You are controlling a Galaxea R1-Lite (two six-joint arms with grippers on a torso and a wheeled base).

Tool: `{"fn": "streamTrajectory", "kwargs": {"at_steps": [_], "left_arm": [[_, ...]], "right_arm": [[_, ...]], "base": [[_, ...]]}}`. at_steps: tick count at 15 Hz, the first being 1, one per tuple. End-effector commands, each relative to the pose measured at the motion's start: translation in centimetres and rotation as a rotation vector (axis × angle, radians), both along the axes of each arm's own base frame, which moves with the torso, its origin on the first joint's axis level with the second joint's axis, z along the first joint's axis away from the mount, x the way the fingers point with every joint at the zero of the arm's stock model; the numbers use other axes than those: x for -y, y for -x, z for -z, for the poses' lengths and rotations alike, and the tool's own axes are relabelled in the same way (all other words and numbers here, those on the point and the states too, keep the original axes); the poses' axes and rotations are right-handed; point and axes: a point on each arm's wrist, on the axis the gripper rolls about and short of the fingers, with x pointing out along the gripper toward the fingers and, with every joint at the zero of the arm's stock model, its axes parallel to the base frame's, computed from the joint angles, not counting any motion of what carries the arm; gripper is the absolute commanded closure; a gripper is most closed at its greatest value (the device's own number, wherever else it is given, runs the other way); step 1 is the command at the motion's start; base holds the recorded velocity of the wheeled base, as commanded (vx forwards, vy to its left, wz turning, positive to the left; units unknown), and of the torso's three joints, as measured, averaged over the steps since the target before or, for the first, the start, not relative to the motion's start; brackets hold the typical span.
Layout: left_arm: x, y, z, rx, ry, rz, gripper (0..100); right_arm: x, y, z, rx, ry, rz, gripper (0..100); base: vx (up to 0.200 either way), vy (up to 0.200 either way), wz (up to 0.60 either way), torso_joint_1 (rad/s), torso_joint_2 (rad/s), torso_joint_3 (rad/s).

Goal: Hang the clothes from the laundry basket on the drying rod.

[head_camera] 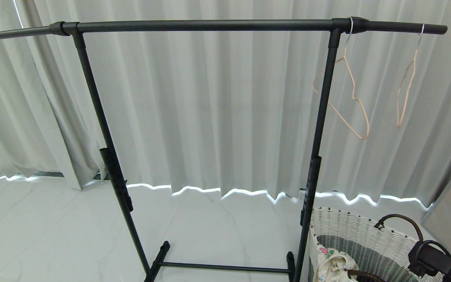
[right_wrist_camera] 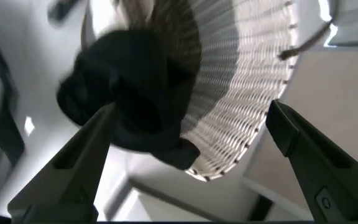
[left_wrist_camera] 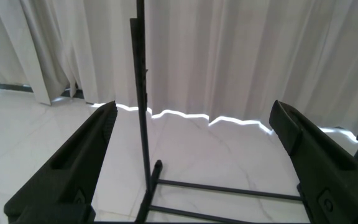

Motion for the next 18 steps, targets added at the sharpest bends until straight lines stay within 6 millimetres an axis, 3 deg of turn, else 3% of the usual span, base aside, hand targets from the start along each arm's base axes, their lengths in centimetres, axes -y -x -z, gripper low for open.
{"fn": "streamTrajectory", "kwargs": {"at_steps": [1, 8, 16, 17, 18], "left_arm": [[0.0, 0.0, 0.0, 0.000, 0.000, -0.001, 0], [0.0, 0.0, 0.0, -0.001, 0.000, -0.001, 0], [0.0, 0.0, 0.0, 0.000, 0.000, -0.001, 0], [0.0, 0.0, 0.0, -0.001, 0.000, -0.001, 0], [0.0, 0.0, 0.0, 0.000, 0.000, -0.001, 0]], "right_arm": [[0.3, -0.5, 1.5, -0.100, 0.019, -0.003, 0], [2.3, -3.8, 2.7, -0.079, 0.041, 0.076, 0], [2.7, -3.8, 3.3, -0.103, 0.049, 0.083, 0], [2.7, -3.8, 3.3, -0.103, 0.047, 0.085, 100], [2.7, -3.8, 3.2, -0.100, 0.048, 0.085, 100]], "base": [[0.000, 0.000, 0.00, 0.000, 0.00, 0.000], [0.000, 0.000, 0.00, 0.000, 0.00, 0.000], [0.000, 0.000, 0.00, 0.000, 0.00, 0.000], [0.000, 0.000, 0.00, 0.000, 0.00, 0.000], [0.000, 0.000, 0.00, 0.000, 0.00, 0.000]]}}
